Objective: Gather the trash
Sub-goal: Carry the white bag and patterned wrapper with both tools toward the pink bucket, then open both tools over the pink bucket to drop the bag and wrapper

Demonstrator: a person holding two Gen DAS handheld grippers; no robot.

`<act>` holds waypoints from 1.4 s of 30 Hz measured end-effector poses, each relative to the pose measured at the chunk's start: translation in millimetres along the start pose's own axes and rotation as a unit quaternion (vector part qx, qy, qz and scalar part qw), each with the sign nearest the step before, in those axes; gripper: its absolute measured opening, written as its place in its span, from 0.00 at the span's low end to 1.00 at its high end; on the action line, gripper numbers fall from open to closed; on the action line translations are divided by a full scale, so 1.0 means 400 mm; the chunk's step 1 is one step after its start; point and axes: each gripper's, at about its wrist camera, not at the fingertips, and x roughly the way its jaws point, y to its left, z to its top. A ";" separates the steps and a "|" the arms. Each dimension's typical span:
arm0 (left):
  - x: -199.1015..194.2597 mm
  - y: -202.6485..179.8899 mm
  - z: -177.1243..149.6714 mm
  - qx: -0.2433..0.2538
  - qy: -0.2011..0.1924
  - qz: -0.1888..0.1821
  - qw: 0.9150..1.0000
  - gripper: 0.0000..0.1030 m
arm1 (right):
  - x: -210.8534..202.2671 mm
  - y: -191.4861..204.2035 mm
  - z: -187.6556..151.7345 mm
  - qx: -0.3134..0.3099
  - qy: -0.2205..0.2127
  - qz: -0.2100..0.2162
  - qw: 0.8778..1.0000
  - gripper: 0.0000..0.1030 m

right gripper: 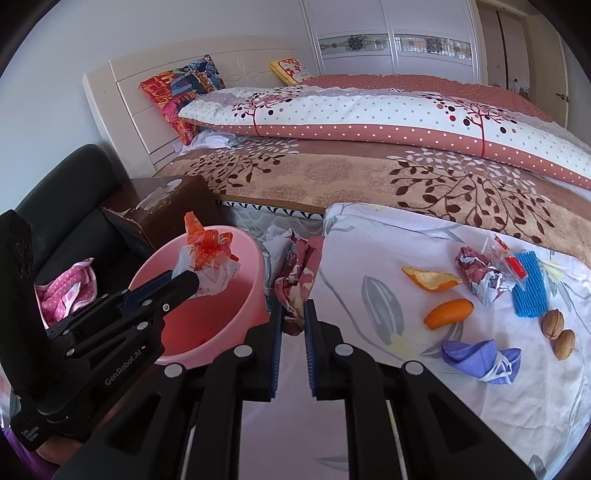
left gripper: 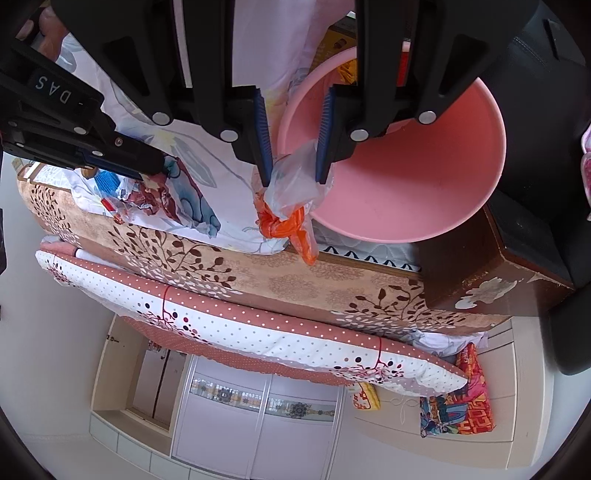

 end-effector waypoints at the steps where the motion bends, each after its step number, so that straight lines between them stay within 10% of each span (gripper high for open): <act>1: 0.002 0.010 -0.001 -0.004 0.002 0.004 1.000 0.22 | 0.009 0.013 0.005 -0.004 0.003 0.003 1.000 0.11; 30: 0.067 0.222 -0.048 -0.083 0.062 0.075 0.992 0.23 | 0.208 0.213 0.018 -0.075 0.069 0.040 0.994 0.11; 42: 0.074 0.248 -0.056 -0.104 0.075 0.077 0.989 0.46 | 0.202 0.221 0.018 -0.080 0.057 0.041 0.994 0.26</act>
